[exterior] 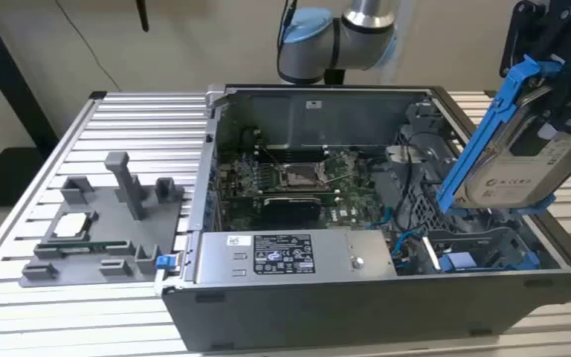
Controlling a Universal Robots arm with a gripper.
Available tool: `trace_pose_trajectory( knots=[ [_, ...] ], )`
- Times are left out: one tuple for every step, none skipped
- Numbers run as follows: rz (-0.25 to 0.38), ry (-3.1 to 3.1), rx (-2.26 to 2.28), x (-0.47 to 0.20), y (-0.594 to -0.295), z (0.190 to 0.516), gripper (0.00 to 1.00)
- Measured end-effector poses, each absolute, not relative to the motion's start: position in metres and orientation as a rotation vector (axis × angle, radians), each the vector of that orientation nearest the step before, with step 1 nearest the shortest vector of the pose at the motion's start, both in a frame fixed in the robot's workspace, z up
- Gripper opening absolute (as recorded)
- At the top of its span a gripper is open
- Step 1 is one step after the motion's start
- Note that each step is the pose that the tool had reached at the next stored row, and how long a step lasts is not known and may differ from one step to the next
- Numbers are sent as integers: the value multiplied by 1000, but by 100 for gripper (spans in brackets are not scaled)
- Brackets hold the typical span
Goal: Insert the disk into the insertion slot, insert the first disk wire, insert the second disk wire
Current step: 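Insert the disk into the insertion slot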
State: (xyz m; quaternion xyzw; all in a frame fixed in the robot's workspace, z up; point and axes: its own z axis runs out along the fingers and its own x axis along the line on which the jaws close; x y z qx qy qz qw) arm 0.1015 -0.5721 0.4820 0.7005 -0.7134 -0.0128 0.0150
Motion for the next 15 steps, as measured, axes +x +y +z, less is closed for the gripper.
trace_pose_trajectory(
  knots=[
    [-40, -2220, 2180, 101, -572, 482, 0],
    [-40, -2220, 2180, 101, -572, 482, 0],
    [-40, -2220, 2180, 101, -572, 482, 0],
    [-40, -2220, 2180, 101, -572, 482, 0],
    [-40, -2220, 2180, 101, -572, 482, 0],
    [-40, -2220, 2180, 101, -572, 482, 0],
    [-40, -2220, 2180, 101, -572, 482, 0],
    [-40, -2220, 2180, 101, -572, 482, 0],
    [-40, -2220, 2180, 101, -572, 482, 0],
    [-40, -2220, 2180, 101, -572, 482, 0],
    [-40, -2220, 2180, 102, -572, 481, 0],
    [-40, -2220, 2180, 102, -572, 481, 0],
    [-40, -2220, 2180, 102, -572, 480, 0],
    [-40, -2220, 2180, 102, -572, 479, 0],
    [-40, -2220, 2180, 103, -572, 478, 0]
  ],
)
